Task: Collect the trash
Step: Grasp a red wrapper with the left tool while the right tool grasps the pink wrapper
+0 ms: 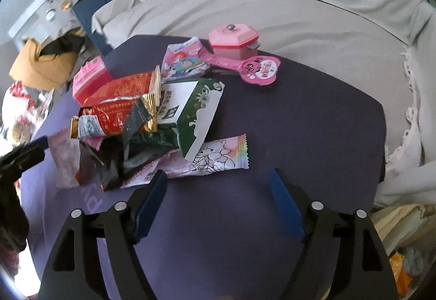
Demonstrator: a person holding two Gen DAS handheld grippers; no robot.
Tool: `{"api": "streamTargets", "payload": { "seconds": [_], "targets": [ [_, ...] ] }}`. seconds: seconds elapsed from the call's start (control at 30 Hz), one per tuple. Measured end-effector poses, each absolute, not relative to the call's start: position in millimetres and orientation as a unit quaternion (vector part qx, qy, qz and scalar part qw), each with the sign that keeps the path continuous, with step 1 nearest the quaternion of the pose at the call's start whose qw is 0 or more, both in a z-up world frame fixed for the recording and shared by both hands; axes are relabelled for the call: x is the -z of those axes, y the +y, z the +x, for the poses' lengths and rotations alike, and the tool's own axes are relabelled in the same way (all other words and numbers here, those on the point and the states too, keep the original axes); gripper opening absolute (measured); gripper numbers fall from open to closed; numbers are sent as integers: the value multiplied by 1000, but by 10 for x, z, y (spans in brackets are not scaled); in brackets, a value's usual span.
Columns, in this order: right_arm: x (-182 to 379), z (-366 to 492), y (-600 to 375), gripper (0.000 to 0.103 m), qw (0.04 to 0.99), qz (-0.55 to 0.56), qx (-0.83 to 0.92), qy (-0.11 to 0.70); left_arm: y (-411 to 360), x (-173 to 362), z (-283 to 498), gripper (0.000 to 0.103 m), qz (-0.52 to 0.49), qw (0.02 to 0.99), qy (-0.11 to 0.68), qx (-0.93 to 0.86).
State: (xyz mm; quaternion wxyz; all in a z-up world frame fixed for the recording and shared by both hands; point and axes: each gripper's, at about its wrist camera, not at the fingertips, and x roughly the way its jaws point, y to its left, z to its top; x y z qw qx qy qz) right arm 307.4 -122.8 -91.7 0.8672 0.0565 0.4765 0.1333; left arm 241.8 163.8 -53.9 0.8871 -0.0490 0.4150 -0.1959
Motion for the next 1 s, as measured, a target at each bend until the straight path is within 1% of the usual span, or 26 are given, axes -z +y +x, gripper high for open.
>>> {"api": "streamTargets", "payload": {
  "seconds": [0.03,0.13,0.37,0.43,0.47,0.5,0.53,0.6,0.67,0.73,0.87,0.9,1.0],
  "targets": [
    [870,3027,-1232,74,880,65,-123,453,1668,532,2407,44,-50,888,414,193],
    [819,2974,-1175,74,896,59,-105,428,1748,544,2411,45,-56,888,416,186],
    [969,3129,-993,73,881,41,-99,460,1785,590,2390,45,-61,887,419,185],
    [993,3115,-944,70,883,20,-96,460,1788,597,2385,46,-59,886,420,185],
    [989,3095,-913,63,883,-1,-93,460,1790,594,2379,47,-58,886,420,185],
    [985,3060,-923,58,883,-13,-94,460,1791,588,2374,51,-57,887,419,187],
    [976,3037,-940,54,881,-17,-98,462,1796,584,2369,53,-54,887,418,188],
    [958,2985,-1050,43,877,-15,-104,469,1795,593,2384,54,-48,888,418,185],
    [943,2942,-1158,36,874,-16,-103,475,1789,629,2430,54,-48,887,423,180],
    [929,2900,-1307,34,872,-12,-93,481,1755,692,2504,54,-48,883,436,167],
    [933,2837,-1498,28,873,-7,-82,480,1643,803,2580,54,-44,872,464,147],
    [937,2832,-1526,24,875,-9,-80,478,1612,833,2584,54,-47,868,475,138],
    [944,2839,-1589,21,877,-9,-76,475,1553,866,2564,54,-52,865,487,111]
  ]
}}
